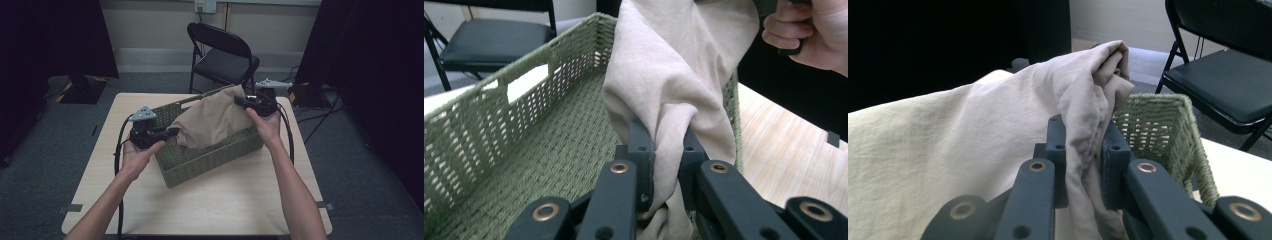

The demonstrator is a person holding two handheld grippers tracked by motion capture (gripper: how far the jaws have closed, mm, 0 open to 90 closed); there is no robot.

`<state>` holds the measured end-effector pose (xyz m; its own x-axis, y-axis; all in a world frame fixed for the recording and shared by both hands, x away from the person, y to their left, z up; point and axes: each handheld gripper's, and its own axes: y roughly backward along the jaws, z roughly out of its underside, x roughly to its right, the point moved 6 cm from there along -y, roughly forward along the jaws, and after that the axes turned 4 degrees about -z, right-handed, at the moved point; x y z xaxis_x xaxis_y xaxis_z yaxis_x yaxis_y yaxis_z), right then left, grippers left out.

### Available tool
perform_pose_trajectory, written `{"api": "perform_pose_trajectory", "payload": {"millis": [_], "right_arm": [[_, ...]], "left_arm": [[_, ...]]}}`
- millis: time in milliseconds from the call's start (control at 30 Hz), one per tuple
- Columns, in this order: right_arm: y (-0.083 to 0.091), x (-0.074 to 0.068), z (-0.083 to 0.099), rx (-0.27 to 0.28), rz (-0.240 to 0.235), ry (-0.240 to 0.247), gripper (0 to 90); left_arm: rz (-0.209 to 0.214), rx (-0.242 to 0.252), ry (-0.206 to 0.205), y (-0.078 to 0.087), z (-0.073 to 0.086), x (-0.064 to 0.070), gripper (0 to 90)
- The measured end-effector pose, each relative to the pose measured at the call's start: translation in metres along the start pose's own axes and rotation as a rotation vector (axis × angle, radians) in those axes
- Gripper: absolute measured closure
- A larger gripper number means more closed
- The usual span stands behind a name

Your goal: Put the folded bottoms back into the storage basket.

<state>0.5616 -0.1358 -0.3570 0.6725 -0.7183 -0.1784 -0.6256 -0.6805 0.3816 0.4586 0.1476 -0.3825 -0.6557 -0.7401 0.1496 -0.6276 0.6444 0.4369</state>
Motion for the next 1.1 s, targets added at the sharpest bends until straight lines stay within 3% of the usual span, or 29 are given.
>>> {"api": "perform_pose_trajectory", "payload": {"millis": [700,767,900,1100], "right_arm": [[-0.024,0.009,0.032,-0.090,0.004,-0.022,79.2],[-0.024,0.010,0.036,-0.097,0.003,-0.019,79.2],[-0.024,0.010,0.040,-0.105,0.006,-0.020,79.2],[-0.028,0.012,0.039,-0.116,0.029,-0.023,75.8]], "left_arm": [[-0.018,-0.107,0.039,-0.020,0.032,-0.014,82.5],[-0.016,-0.122,0.027,-0.021,0.037,-0.012,82.5],[-0.016,-0.133,0.023,-0.023,0.038,-0.012,82.5],[-0.047,-0.155,0.054,-0.029,0.040,-0.019,81.2]]}}
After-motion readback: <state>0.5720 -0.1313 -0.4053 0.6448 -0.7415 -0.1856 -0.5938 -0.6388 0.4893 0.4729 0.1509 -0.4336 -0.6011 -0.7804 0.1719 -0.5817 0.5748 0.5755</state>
